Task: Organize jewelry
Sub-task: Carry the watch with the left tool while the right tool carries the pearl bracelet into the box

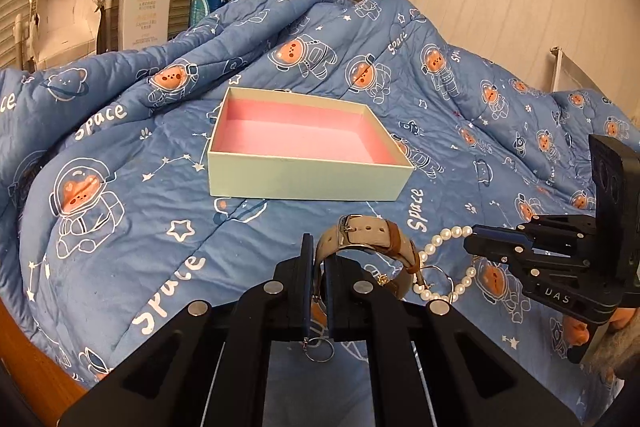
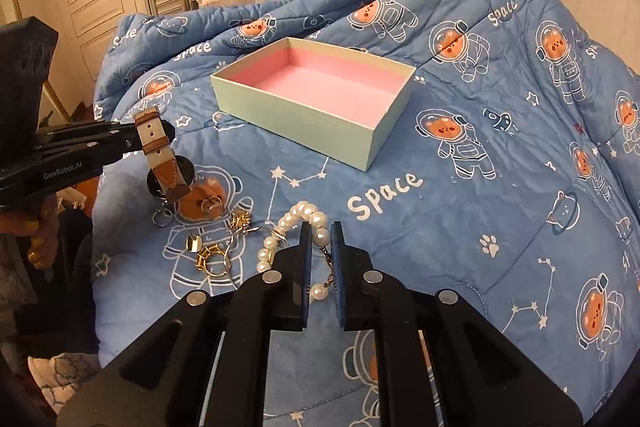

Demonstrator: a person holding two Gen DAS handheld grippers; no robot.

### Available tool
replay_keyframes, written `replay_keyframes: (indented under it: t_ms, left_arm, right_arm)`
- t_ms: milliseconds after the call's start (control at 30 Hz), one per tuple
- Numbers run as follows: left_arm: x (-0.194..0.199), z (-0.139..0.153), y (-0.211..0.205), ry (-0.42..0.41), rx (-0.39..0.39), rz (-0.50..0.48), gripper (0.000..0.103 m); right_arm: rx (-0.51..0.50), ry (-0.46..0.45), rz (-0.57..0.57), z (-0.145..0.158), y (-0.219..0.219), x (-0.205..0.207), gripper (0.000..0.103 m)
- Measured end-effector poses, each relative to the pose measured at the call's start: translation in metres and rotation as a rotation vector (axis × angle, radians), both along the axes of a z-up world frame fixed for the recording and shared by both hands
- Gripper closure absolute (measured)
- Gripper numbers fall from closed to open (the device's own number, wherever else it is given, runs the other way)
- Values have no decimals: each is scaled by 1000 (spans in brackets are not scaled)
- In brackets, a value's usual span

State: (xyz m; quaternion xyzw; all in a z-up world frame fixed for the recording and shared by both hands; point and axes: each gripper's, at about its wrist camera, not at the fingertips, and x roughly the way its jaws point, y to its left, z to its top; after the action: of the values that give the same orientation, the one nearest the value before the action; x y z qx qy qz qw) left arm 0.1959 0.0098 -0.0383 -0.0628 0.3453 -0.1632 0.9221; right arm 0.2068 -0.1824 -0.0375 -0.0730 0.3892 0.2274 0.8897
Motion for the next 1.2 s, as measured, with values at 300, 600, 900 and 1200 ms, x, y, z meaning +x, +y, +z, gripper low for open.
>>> replay_keyframes:
  t_ms: [300,600,900,1200]
  left_arm:
    - [3,11,9,22,-58,-1,98]
    - [19,17,4,31,-50,-16,98]
    - [54,38,0,11,-18,-6,98]
    - [94,57,12,0,5,46,98]
  right_arm:
    - [124,13,16,31,-8,8,93]
    - [137,-49,39,55,0,23,93]
    - [192,-79,27,77,10,55,93]
    - [208,-81,4,87,20,93,93]
